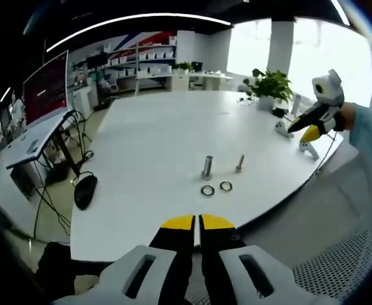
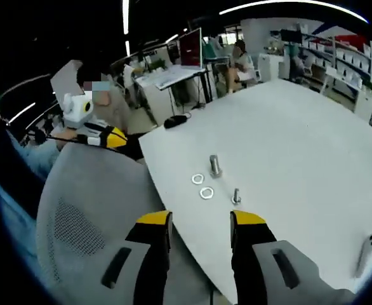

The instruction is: Place the washer onto the threaded stud by aligning its center hole with the stud, sliding it down to the base, and recovering from edge contact or off-axis alignment until the washer reaches the visible bottom stop.

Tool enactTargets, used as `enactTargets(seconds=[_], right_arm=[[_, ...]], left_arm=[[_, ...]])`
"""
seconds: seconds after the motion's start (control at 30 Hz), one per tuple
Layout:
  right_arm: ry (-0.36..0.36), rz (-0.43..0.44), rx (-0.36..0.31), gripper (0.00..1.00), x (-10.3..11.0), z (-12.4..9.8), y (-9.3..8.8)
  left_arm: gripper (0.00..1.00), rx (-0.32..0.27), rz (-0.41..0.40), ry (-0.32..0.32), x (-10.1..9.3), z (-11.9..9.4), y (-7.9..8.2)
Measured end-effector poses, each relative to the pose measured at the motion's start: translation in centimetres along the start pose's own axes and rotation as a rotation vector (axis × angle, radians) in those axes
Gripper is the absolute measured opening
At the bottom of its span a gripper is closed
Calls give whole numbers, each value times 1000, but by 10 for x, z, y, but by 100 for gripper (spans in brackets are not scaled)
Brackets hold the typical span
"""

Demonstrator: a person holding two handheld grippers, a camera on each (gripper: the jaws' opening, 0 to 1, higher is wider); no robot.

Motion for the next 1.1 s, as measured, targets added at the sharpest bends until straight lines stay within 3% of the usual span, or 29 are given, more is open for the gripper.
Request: enactTargets(seconds=[0.1, 0.27, 0.33, 0.4, 0.5, 0.6, 0.73, 0.87, 0.97, 1.1], right_arm=[[-18, 51, -76, 38, 13, -15, -4], [-59, 81, -97, 35, 26, -28, -25], [-159, 123, -177, 34, 21, -36, -25], [-210, 175, -228, 34, 18, -43, -26], [-185, 242, -284, 34, 28, -43, -25], [-216, 262, -295, 33, 31, -39, -26], [-193, 298, -299, 32, 38, -30, -23], [-255, 257, -218, 32, 36, -31, -40], [-252, 291, -215, 31, 37, -24, -50], [-305, 305, -214, 28, 32, -20, -52]], left_arm=[[0, 2, 8, 4, 0, 0, 0], [0, 11, 10, -1, -1, 0, -1], [0, 12, 10, 0, -1, 0, -1], [0, 15, 11, -1, -1, 0, -2], [0, 22, 18, -6, -2, 0, -3], [0, 27, 19, -7, -2, 1, -3], [0, 29, 16, -5, -1, 1, -4], [0, 31, 18, -6, -2, 1, -4], [1, 30, 18, -10, -2, 1, -4], [1, 26, 16, -15, -1, 1, -3]])
Point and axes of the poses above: the point that each gripper's makers call its tool centre point, and the gripper's own axes: z roughly forward along the fingers, x roughly to its left, y roughly out of its top, the point moved 4 cm from there along -z, roughly backward along the fingers
